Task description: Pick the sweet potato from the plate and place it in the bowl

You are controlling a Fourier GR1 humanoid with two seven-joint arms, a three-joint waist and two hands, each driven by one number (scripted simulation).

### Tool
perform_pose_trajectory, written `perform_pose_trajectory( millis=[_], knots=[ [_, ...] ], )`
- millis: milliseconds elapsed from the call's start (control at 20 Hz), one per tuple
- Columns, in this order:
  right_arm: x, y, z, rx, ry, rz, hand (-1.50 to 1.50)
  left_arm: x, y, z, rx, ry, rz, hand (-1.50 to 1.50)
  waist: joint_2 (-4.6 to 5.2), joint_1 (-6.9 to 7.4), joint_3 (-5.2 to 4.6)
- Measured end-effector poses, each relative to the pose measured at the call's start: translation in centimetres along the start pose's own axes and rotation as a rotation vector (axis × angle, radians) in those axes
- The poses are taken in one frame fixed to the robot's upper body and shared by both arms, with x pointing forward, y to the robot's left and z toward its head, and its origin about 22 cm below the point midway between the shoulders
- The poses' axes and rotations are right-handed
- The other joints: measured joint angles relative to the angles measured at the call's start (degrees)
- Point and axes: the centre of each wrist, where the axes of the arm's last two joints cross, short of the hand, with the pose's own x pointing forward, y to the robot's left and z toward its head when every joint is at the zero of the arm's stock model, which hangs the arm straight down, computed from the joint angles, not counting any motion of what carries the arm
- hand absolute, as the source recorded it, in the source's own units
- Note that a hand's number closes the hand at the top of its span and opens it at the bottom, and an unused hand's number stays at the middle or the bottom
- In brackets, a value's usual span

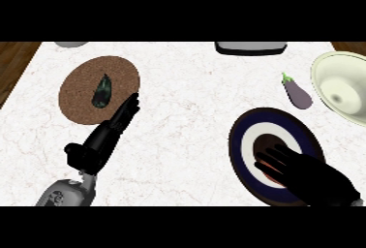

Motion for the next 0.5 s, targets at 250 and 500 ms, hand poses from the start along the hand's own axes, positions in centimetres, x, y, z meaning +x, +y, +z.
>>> perform_pose_trajectory(
  millis=[250, 500],
  knots=[
    [-0.4, 0.9, -1.3, -0.020, 0.029, 0.005, -1.50, -0.2, 0.6, 0.0, -0.001, -0.003, 0.001, 0.00, 0.03, 0.09, -0.01],
    [-1.8, 2.2, -2.7, 0.007, 0.056, -0.002, -1.50, 0.4, 0.1, 0.4, -0.002, -0.006, -0.004, 0.00, 0.03, 0.24, -0.01]
  ],
)
